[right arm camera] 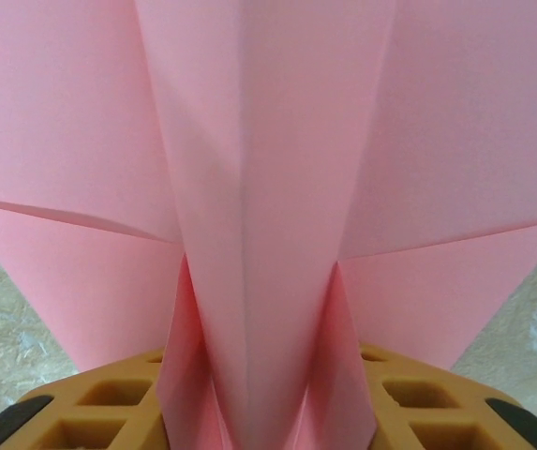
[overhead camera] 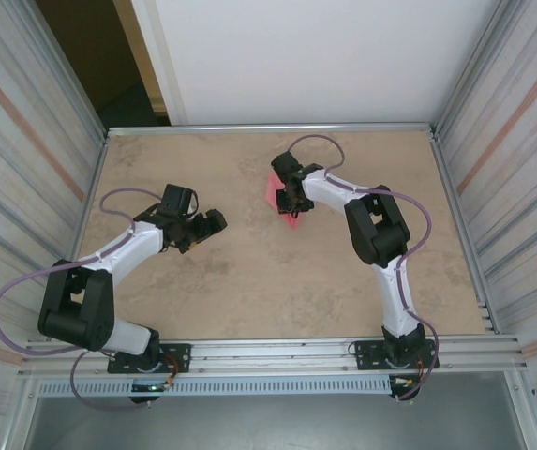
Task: Fold a paper plane with a square sheet of paper (pick it up from the middle)
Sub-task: Move the paper plane to the top-center of the table.
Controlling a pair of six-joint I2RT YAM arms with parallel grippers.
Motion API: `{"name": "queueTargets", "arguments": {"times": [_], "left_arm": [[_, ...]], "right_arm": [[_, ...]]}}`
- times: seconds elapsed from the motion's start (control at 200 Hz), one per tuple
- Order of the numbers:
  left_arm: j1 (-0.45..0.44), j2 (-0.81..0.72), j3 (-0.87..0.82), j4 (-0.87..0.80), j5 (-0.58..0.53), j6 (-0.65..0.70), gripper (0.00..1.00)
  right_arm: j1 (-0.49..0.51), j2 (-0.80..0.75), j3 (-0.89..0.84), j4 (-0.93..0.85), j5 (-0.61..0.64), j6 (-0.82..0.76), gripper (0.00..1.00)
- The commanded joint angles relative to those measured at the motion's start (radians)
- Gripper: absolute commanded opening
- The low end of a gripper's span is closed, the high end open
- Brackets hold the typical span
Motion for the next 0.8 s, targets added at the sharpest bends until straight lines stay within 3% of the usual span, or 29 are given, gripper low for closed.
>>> {"name": "queueTargets", "arguments": {"times": [0.0,0.792], "left_arm": [[0.002,0.010,-0.003,-0.015,0.001,0.018,0.91],[-0.001,0.004,0.022,-0.027,0.005,0.022,0.92]], "right_arm": [[-0.005,0.070,-0.008,-0.041,0.069,0.007,0.43],[-0.031,0.098,0.023,-0.019,0.032,0.090,0.39]]}}
